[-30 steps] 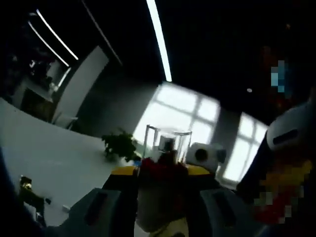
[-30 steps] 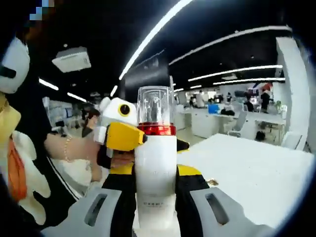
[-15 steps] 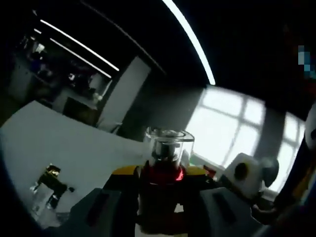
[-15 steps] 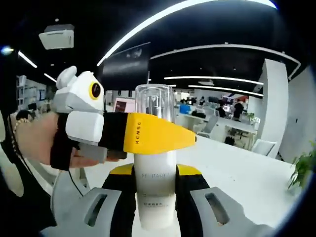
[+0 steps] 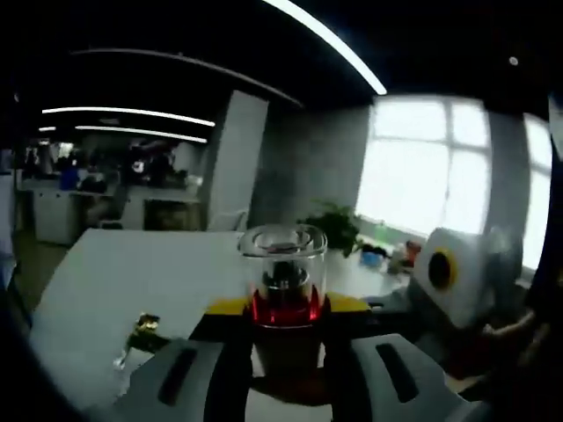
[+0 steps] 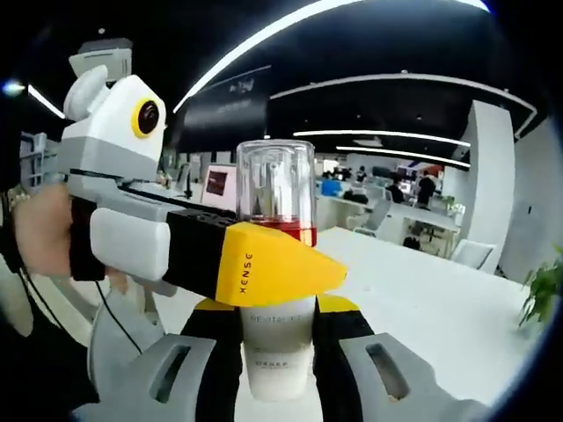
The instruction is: Arrange the skincare products in the storage area until every visible bottle or jar stands upright without overlapping.
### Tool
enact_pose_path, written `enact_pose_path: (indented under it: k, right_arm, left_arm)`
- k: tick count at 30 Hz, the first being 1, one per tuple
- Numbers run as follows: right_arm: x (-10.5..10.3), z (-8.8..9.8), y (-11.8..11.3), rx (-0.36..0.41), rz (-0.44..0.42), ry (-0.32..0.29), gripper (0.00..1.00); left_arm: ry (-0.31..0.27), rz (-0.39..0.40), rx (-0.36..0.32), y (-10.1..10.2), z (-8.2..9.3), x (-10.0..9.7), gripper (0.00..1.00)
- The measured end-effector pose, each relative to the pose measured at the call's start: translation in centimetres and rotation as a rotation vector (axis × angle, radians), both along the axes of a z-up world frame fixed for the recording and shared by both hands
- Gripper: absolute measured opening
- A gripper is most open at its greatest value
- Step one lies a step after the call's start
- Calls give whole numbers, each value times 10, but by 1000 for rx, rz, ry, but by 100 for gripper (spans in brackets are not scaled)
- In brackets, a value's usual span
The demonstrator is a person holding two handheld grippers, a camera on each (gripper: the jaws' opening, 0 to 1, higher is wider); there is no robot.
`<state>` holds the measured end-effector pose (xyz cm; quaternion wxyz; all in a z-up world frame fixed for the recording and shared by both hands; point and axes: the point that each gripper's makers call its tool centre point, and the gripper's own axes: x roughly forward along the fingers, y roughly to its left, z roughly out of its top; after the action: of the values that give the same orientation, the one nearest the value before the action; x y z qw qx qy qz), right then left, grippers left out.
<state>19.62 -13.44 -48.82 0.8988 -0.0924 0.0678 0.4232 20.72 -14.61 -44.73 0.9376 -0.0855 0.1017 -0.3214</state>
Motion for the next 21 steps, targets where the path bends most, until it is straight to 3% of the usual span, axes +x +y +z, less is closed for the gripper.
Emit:
enact_pose_path:
  k: [6, 9, 11, 15, 19, 21]
  right_arm:
    - [-13, 15, -7, 77, 122, -10, 32]
    - [-17, 28, -11, 148, 202, -3, 34]
    - [-21, 39, -18, 203, 278, 26, 34]
    - [-21, 48, -29, 221, 339, 24, 33]
    - [-23, 54, -34, 231, 388, 25, 32]
    - [-25, 53, -33, 254, 443, 73, 31]
  left_arm:
    - [106, -236, -173, -15, 5, -7, 25]
    - [104, -373, -215, -23, 16, -9, 25]
    - [89, -459, -209, -31, 26, -13, 25]
    - [25, -615, -160, -50, 43, -22, 25]
    - [-30, -708, -133, -61, 50, -27, 25]
    - [-54, -753, -108, -65, 52, -32, 25]
